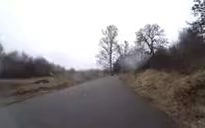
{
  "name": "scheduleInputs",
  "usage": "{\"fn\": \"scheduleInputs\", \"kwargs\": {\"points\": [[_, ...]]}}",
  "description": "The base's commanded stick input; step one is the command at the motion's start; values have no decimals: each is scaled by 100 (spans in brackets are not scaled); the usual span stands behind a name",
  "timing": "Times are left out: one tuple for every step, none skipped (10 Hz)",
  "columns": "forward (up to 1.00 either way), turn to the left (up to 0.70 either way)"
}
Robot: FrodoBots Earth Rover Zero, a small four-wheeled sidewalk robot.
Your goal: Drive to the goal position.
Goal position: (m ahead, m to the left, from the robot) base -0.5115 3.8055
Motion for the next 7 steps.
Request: {"fn": "scheduleInputs", "kwargs": {"points": [[69, 0], [69, 0], [69, 0], [69, 31], [69, 35], [69, 18], [69, 0]]}}
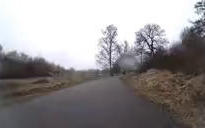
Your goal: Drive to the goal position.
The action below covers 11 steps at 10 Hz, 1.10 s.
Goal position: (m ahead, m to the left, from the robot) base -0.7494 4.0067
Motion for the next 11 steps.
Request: {"fn": "scheduleInputs", "kwargs": {"points": [[69, 0], [69, 0], [69, 0], [69, 0], [69, 0], [69, 0], [69, 0], [69, 0], [69, 0], [69, 0], [70, 0]]}}
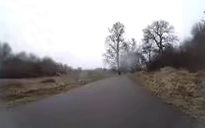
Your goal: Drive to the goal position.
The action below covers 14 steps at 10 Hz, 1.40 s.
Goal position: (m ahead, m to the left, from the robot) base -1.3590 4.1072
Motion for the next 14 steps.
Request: {"fn": "scheduleInputs", "kwargs": {"points": [[70, 0], [70, 0], [70, 0], [70, 0], [70, 0], [70, 0], [70, 0], [70, 0], [70, 0], [70, 0], [70, 0], [70, 0], [70, 0], [70, 0]]}}
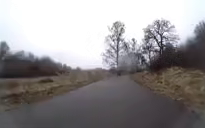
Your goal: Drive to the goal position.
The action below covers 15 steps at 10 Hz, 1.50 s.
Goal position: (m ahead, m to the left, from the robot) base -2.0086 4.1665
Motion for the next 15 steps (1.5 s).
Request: {"fn": "scheduleInputs", "kwargs": {"points": [[70, -2], [70, -13], [70, -23], [70, -25], [70, -9], [70, -1], [70, -4], [70, -6], [70, -9], [70, -12], [70, -14], [70, -17], [70, -31], [70, -12], [70, 0]]}}
